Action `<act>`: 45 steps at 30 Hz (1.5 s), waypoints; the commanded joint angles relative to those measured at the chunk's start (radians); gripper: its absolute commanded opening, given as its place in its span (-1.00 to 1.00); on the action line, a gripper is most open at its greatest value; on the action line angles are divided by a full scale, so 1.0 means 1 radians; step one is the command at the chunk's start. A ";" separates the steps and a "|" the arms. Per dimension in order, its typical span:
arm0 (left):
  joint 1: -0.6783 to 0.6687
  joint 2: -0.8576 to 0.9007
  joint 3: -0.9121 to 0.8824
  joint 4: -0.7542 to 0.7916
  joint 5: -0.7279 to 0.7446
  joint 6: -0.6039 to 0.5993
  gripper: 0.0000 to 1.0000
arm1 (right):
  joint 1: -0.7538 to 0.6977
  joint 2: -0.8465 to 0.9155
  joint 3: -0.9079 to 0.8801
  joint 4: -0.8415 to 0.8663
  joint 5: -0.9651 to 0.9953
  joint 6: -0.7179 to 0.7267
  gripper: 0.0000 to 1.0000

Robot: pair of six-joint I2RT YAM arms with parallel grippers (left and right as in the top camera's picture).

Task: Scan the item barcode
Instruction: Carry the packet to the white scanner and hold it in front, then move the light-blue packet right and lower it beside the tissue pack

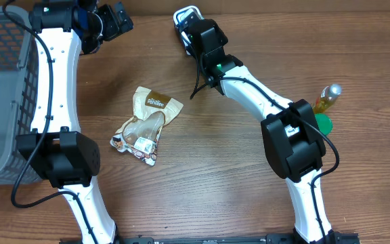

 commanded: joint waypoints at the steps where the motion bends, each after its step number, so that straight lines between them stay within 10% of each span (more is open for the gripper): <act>1: 0.000 -0.014 0.012 0.001 0.003 0.005 0.99 | 0.016 0.000 0.020 0.002 -0.050 0.010 -0.93; 26: -0.001 -0.014 0.012 0.001 0.003 0.005 0.99 | -0.023 -0.241 0.020 -0.001 -0.049 0.125 -0.92; 45: -0.001 -0.014 0.012 0.001 0.003 0.005 0.99 | -0.269 -0.367 -0.033 -1.056 -0.505 0.304 -0.84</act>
